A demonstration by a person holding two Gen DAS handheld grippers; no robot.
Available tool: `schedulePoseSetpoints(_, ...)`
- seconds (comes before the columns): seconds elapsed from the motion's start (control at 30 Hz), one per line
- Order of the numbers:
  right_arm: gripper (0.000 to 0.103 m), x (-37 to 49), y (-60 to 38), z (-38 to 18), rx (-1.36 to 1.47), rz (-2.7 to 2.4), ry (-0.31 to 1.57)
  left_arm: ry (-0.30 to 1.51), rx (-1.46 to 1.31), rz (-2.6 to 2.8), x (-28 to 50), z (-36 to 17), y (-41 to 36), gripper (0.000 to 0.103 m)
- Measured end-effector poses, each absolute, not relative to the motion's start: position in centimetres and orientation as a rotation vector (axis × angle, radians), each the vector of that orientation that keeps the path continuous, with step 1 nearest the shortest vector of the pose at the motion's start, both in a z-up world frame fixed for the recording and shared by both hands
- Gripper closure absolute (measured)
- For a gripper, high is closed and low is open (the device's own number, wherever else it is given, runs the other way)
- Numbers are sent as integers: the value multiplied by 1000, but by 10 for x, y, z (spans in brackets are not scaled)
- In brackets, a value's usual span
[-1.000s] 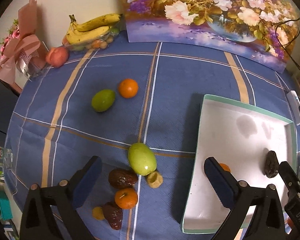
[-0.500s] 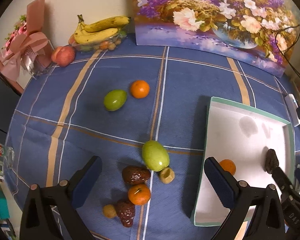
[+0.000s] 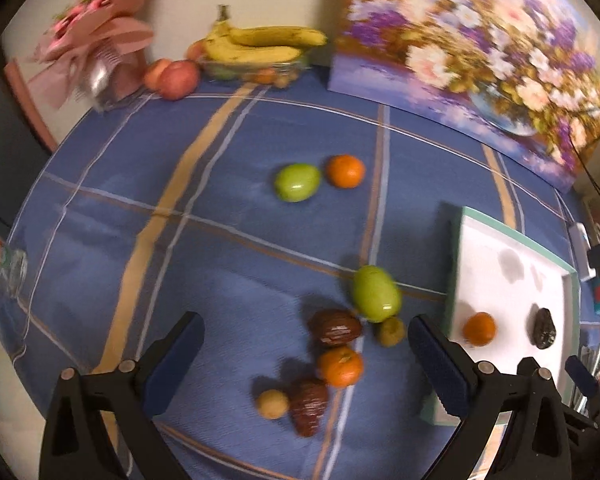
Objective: Organize fruits
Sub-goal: 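Move both grippers back toward the fruit cluster, then grasp the small tan kiwi with the left gripper while the right gripper grasps another dark date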
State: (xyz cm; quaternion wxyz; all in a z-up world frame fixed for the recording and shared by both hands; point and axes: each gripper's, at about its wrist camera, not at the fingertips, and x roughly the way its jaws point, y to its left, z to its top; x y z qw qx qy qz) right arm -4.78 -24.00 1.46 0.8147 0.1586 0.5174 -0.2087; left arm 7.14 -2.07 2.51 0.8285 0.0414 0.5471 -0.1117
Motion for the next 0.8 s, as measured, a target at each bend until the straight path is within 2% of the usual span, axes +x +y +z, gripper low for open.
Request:
schedulePoseSetpoints(0.4, 1, -29, -187, 13, 276, -357, 1121, 1260, -3, -188, 68, -3, 30, 0)
schedulePoseSetpoints(0.5, 1, -29, -182, 11, 271, -353, 1127, 1300, -16, -193, 63, -14, 34, 4)
schedulePoseSetpoints(0.57, 1, -30, -178, 10, 266, -355, 1132, 1326, -33, -211, 61, -20, 36, 18)
schedulePoseSetpoints(0.7, 1, -35, -172, 8, 264, -356, 1141, 1398, -101, -246, 53, -35, 42, 30)
schedulePoseSetpoints(0.77, 1, -39, -171, 7, 264, -355, 1142, 1423, -119, -260, 50, -40, 43, 43)
schedulePoseSetpoints(0.8, 1, -41, -170, 8, 265, -354, 1140, 1426, -120, -263, 49, -41, 42, 46)
